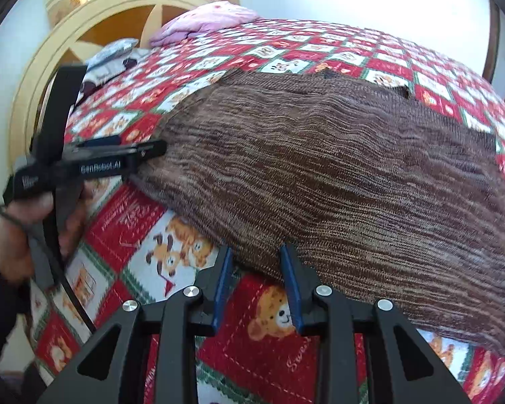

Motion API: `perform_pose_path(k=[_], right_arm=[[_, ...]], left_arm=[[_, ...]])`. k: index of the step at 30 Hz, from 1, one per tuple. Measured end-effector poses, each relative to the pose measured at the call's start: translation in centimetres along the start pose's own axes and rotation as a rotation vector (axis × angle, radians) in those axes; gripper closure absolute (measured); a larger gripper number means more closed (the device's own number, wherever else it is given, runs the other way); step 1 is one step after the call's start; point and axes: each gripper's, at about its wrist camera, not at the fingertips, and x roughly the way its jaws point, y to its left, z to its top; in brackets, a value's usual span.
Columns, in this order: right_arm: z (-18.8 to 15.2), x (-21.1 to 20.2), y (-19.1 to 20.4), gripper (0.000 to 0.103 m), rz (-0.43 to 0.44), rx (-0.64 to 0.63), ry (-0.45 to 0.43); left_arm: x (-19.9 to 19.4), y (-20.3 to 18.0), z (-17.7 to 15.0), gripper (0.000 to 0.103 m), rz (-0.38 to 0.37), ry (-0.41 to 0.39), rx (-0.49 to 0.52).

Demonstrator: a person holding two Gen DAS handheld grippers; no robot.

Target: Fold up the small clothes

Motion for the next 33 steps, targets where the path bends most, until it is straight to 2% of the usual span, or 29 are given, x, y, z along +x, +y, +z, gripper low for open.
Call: perform_pose_path(k=[1, 3, 5, 6, 7, 9, 15, 22, 26, 30, 32, 33], right_arm=[[0.5, -0.3, 0.4, 0.065, -0.018, -0.034, 0.012], [1.0, -0.5, 0.8, 0.063, -0.022, -0.047, 0.004], [2.0, -1.6, 2.1, 0.063, -0.019, -0.079, -0.06], [2.0, -1.6, 2.1, 0.062, -0.019, -0.079, -0.06], [2.2, -1.9, 2.8, 0.054, -0.031, -0.106, -0.077], [2.6, -1.5, 5.3, 0.048, -0.061, -0.209, -0.101], [2.7, 0.5, 8.4, 0.048, -0.08, -0.301, -0.086], [3.3, 2.8, 11.1, 0.048, -0.132, -0.409, -0.098], [3.9, 4.4, 12.3, 0.048, -0.172, -0.457, -0.12], [4.8, 5.8, 13.3, 0.048, -0.236, -0.463, -0.147], [5.0, 6.2, 13.5, 0.049, -0.256, -0.456, -0.153], [5.1, 6.3, 13.5, 0.052, -0.256, -0.451, -0.153]], left_arm=[[0.0, 0.0, 0.0, 0.0, -0.001, 0.004, 0.004], [-0.1, 0.0, 0.1, 0.0, -0.002, 0.014, 0.024], [-0.5, 0.2, 0.1, 0.0, -0.003, 0.013, 0.044], [-0.6, 0.4, 0.1, 0.0, -0.002, 0.014, 0.048], [-0.7, 0.6, 0.2, 0.0, 0.001, 0.011, 0.051], [-0.9, 1.2, 0.4, 0.0, 0.02, 0.011, 0.065], [-0.4, 3.1, 1.1, 0.0, 0.043, 0.029, 0.057], [0.1, 6.5, 2.6, 0.0, -0.097, 0.021, -0.061], [0.9, 7.2, 3.7, 0.0, -0.134, 0.004, -0.101], [2.0, 5.9, 4.7, 0.0, -0.178, -0.002, -0.075], [2.5, 4.8, 5.5, 0.002, -0.226, -0.022, -0.059], [2.7, 4.7, 5.9, 0.003, -0.243, -0.027, -0.055]])
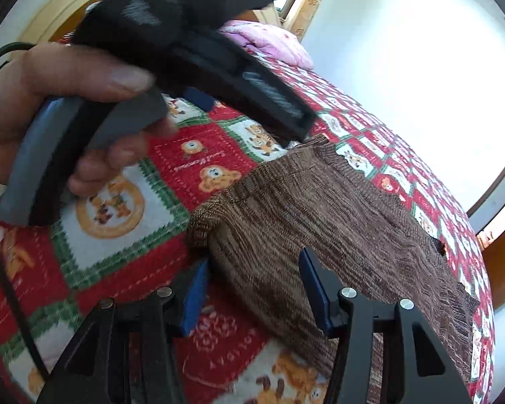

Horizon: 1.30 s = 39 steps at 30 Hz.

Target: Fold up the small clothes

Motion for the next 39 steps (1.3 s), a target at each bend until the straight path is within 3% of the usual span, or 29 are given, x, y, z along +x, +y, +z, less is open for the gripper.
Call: perform_pose_path(k=[2, 6, 16, 18, 20, 22, 23, 24, 29, 36, 39], right_arm=[[-0.1, 0.1, 0.0, 0.069, 0.005, 0.002, 0.002], [-0.3, 0.6, 0.9, 0.082, -0.021, -0.042, -0.002], [-0.2, 1.0, 0.9, 0.083, -0.04, -0.047, -0.016], [-0.2, 1.1, 0.9, 0.083, -0.046, -0.051, -0.017], [-0.3, 0.7, 1.2, 0.084, -0.049, -0.057, -0.017], [-0.4, 0.5, 1.5, 0.087, -0.049, -0.061, -0.018], [-0.3, 0.5, 1.4, 0.087, -0.048, -0.062, -0.018], [-0.3, 0.6, 1.3, 0.089, -0.049, -0.064, -0.017], [0.0, 0.1, -0.3, 0.094, 0.016, 0.003, -0.011], [-0.2, -2.4, -3.6, 0.095, 0.122, 0.155, -0.042], [-0.6, -2.9, -5.8, 0.096, 0.17, 0.239, -0.04]], left_arm=[[1.1, -0.6, 0.9, 0.012, -0.054, -0.006, 0.011], [4.0, -1.4, 2.5, 0.029, -0.128, 0.035, 0.009], [7.1, -2.6, 3.9, 0.036, -0.156, 0.07, 0.023], [6.8, -2.1, 3.9, 0.046, -0.162, 0.059, 0.007], [6.9, -1.8, 3.9, 0.067, -0.178, 0.062, -0.01], [7.1, -1.8, 4.0, 0.073, -0.194, 0.065, -0.016], [7.0, -1.8, 4.0, 0.085, -0.199, 0.063, -0.014], [6.9, -1.9, 3.9, 0.087, -0.208, 0.06, -0.013], [7.2, -1.8, 4.5, 0.091, -0.202, 0.087, -0.033], [6.5, -3.3, 5.2, 0.094, -0.125, 0.132, -0.016], [6.1, -3.0, 5.5, 0.094, -0.122, 0.128, -0.065]])
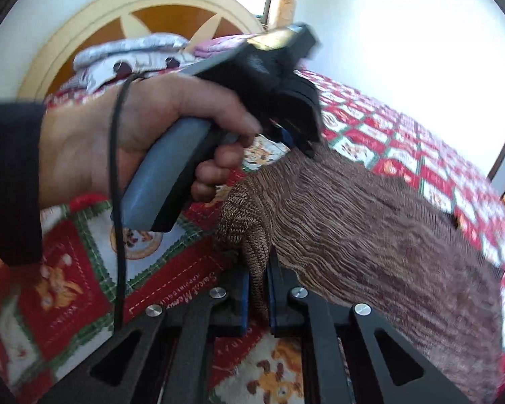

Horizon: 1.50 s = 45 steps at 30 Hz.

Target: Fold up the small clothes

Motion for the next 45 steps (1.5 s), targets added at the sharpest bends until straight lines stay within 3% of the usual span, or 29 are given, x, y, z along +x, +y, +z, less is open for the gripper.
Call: perform_pose_path(k=[4, 10, 17, 34, 45], right_arm=[[-0.5, -1.5, -2.1, 0.096, 0.045, 0.1, -0.014], [-0.6, -4.0, -3.8, 0.096, 0.099, 0.187, -0.048], [-1.9, -6.7, -7.4, 0.097, 0.107, 0.287, -0.083], [-7.2, -12.8, -15.3, 0.097, 0.093, 0.461, -0.102], [-12.5, -13.7, -21.1, 0.097, 0.095, 0.661, -0.058]], left_arm=[[-1.3, -0.1, 0.5, 0.094, -0.038, -0.037, -0.07], [-2.9, -2.8, 1.4, 0.095, -0.113, -0.066, -0.086], [-4.6, -8.5, 2.3, 0.095, -0.168, -0.097, -0.014], [-3.7, -18.6, 2.1, 0.095, -0.292, -0.08, 0.099], [0.6, -26.0, 0.6, 0.095, -0.324, -0.006, 0.202]])
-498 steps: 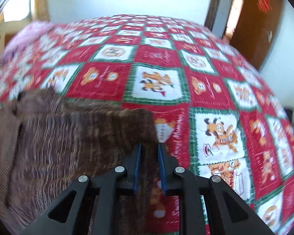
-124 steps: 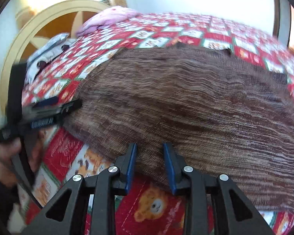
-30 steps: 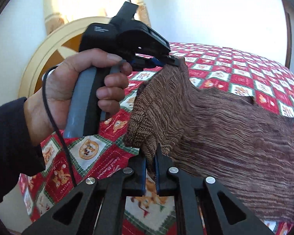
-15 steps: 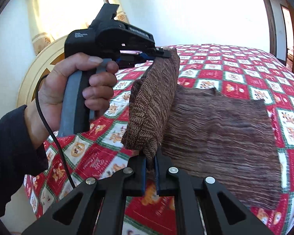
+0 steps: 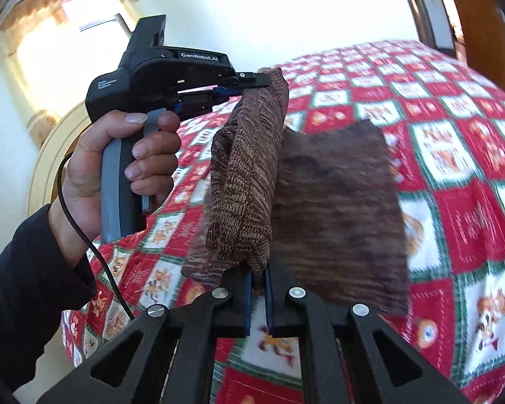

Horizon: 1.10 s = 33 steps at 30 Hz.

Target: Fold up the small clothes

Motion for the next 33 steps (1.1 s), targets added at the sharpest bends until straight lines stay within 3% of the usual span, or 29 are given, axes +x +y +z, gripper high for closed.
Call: perform_pose_path(k=[10, 16, 21, 24, 26, 27, 29, 30, 31, 33], right_arm=[[-2.0, 0.8, -6.0, 0.097, -0.004, 0.163, 0.075], [-2.1, 0.8, -6.4, 0.097, 0.017, 0.188, 0.086], [-2.3, 0.6, -7.5, 0.097, 0.012, 0.219, 0.08], [-2.4, -0.4, -8.4, 0.097, -0.003, 0.233, 0.062], [-2.4, -1.5, -8.5, 0.097, -0.021, 0.218, 0.035], [-2.4, -2.1, -8.4, 0.096, -0.05, 0.198, 0.017], [-2.2, -3.6, -8.0, 0.079, -0.139, 0.152, -0.044], [-2.0, -4.3, -7.9, 0.061, -0.164, 0.146, -0.078], [-1.5, -5.0, -7.9, 0.054, -0.182, 0.152, -0.114], [-0.3, -5.2, -7.6, 0.054, -0.18, 0.151, -0.133]], left_arm=[[6.5, -3.3, -2.1, 0.095, 0.047, 0.102, 0.066], [8.4, -4.5, -3.0, 0.093, 0.123, 0.12, 0.127], [8.5, -5.4, -3.3, 0.083, 0.164, 0.103, 0.155], [6.4, -6.4, -4.0, 0.074, 0.181, 0.057, 0.231], [4.0, -6.6, -5.2, 0.06, 0.214, 0.005, 0.309], [3.0, -6.4, -5.8, 0.057, 0.245, -0.017, 0.334], [1.1, -5.5, -7.2, 0.048, 0.29, -0.048, 0.362], [0.2, -4.8, -8.0, 0.047, 0.317, -0.055, 0.366], [-0.6, -4.0, -8.8, 0.046, 0.332, -0.063, 0.362], [-2.2, -2.0, -10.6, 0.042, 0.342, -0.071, 0.33]])
